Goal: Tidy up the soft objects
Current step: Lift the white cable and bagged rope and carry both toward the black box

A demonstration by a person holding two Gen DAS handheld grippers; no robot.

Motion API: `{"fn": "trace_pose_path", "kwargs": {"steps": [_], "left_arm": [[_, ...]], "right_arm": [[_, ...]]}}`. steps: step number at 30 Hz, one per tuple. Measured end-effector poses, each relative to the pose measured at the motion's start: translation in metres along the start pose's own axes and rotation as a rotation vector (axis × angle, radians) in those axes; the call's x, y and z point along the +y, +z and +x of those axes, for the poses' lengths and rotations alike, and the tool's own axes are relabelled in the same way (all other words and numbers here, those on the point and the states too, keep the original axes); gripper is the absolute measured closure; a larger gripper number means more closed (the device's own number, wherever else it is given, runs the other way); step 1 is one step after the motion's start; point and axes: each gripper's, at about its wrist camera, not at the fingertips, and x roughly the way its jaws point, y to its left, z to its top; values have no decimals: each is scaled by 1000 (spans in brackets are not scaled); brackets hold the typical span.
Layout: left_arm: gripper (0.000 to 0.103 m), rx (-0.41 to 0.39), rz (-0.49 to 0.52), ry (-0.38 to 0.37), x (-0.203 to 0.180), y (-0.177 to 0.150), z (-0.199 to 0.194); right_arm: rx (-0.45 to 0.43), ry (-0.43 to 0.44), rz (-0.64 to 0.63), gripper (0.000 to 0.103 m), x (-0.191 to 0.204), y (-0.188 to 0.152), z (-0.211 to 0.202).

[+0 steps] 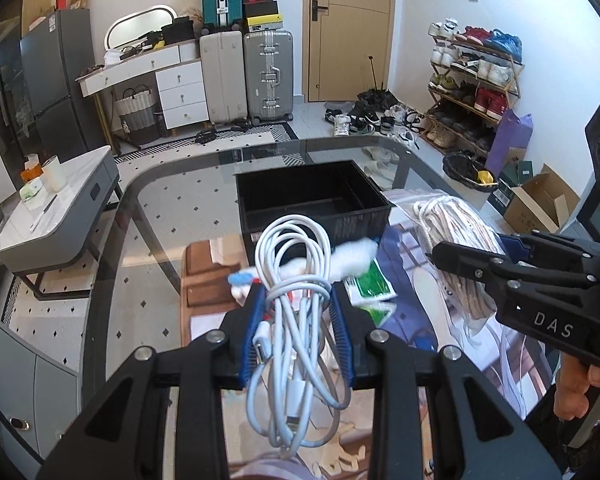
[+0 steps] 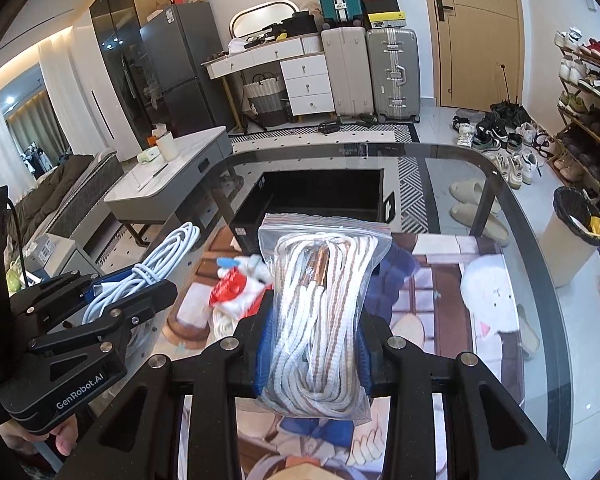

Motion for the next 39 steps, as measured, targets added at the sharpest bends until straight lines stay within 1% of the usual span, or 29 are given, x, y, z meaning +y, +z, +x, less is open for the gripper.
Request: {"fn": "trace_pose_path", "kwargs": {"steps": [4, 13, 28, 34, 39], "left_arm": [[72, -15, -5, 7, 6, 13, 4], [72, -18, -7, 10, 14, 34, 24], [72, -35, 13, 15, 13, 76, 52], [72, -40, 13, 14, 18, 87, 63], [72, -40, 6, 10, 23, 95, 77]], "right_arm": [[-7, 4, 8, 70, -3, 14, 6], [-10, 4, 9, 70, -9, 46, 22], [-23, 24, 8, 70, -18, 94, 56], [-32, 34, 9, 70, -17, 112, 69], [-27, 38, 5, 70, -15, 125, 87]]}}
